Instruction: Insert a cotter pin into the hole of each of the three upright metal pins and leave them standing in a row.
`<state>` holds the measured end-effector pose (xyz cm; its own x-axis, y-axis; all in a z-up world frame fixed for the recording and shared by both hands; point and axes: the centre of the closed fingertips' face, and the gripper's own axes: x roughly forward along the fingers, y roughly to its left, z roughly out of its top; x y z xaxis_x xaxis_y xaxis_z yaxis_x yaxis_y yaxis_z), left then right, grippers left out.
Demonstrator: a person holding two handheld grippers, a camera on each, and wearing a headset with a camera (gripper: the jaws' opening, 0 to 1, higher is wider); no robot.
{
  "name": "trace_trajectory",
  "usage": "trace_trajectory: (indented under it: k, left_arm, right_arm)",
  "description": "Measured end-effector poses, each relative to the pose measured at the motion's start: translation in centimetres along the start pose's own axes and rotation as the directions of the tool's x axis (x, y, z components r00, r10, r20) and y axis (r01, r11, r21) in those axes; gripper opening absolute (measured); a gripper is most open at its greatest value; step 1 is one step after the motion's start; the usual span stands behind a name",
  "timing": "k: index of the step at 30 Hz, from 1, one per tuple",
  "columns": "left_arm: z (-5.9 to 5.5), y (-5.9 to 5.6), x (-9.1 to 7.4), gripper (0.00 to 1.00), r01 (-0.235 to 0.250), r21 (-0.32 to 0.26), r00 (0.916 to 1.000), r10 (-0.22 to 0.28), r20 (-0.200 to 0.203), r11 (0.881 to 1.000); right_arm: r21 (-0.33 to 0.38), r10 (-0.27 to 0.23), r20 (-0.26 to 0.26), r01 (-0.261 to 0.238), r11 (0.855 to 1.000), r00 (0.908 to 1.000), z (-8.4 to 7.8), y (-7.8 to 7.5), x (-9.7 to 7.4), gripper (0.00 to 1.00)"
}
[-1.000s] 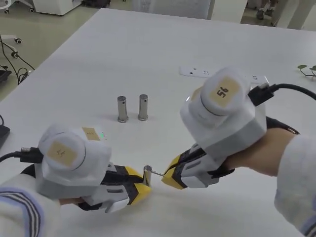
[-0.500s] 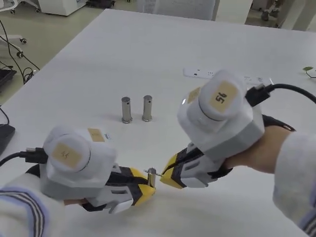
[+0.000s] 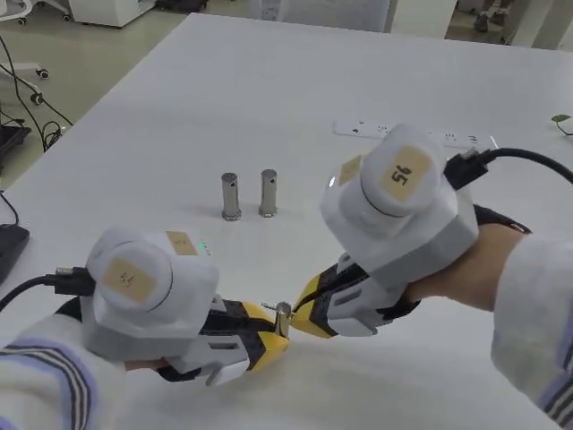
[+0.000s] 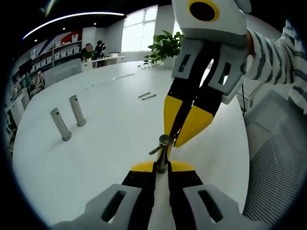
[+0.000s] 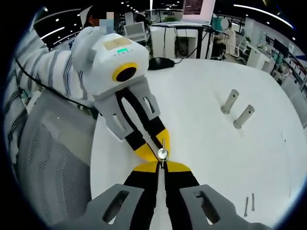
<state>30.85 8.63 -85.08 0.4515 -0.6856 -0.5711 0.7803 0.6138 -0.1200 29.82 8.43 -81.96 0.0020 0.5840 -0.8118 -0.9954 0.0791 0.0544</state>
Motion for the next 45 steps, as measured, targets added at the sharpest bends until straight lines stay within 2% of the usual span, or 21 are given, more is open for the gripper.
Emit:
trace_trajectory:
  k: [4, 10, 26, 29, 32, 36, 39, 45]
  left_arm:
    - [0.0, 0.0, 0.0, 0.08, 0.0, -0.002, 1.0, 0.0, -0.001, 1.0]
    - [0.0, 0.0, 0.0, 0.08, 0.0, -0.005, 1.0, 0.0, -0.003, 1.0]
    - [-0.1, -0.1, -0.2, 0.08, 0.002, -0.007, 0.9999, -0.002, -0.012, 1.0]
    - [-0.1, -0.1, -0.2, 0.08, -0.001, -0.006, 1.0, 0.001, -0.009, 1.0]
    - [0.3, 0.0, -0.2, 0.09, -0.003, -0.017, 0.9999, 0.003, 0.016, 1.0]
    - [0.5, 0.3, -0.1, 0.13, -0.005, 0.011, 0.9997, 0.005, 0.026, 1.0]
    - [0.7, 0.1, 0.1, 0.09, 0.008, 0.02, 0.9994, -0.009, 0.033, 1.0]
    - [0.8, 0.1, 0.2, 0.08, 0.002, 0.058, 0.9993, -0.004, 0.038, 0.998]
  right_arm:
    - [0.026, -0.005, -0.01, 0.005, 1.0, 0.9999, -0.6, 0.0, 0.0, 0.08]
    - [0.061, -0.012, 0.004, 0.011, 0.998, 0.9999, -0.7, -0.2, -0.2, 0.04]
    - [0.067, -0.012, 0.023, 0.01, 0.998, 0.9997, -0.2, -0.3, 0.1, 0.03]
    - [0.102, -0.013, 0.029, 0.009, 0.995, 0.9995, -0.3, -0.5, 0.1, 0.05]
    - [0.117, -0.005, 0.036, 0.001, 0.993, 0.9993, -0.4, -0.6, -0.2, 0.06]
    - [0.126, -0.023, 0.033, 0.019, 0.992, 0.9992, -0.9, -0.9, -0.6, 0.08]
    - [0.144, -0.02, 0.023, 0.017, 0.989, 0.9995, -1.5, -0.6, -1.0, 0.08]
    - [0.166, -0.025, 0.027, 0.021, 0.986, 0.9993, -2.4, 0.0, -1.9, 0.09]
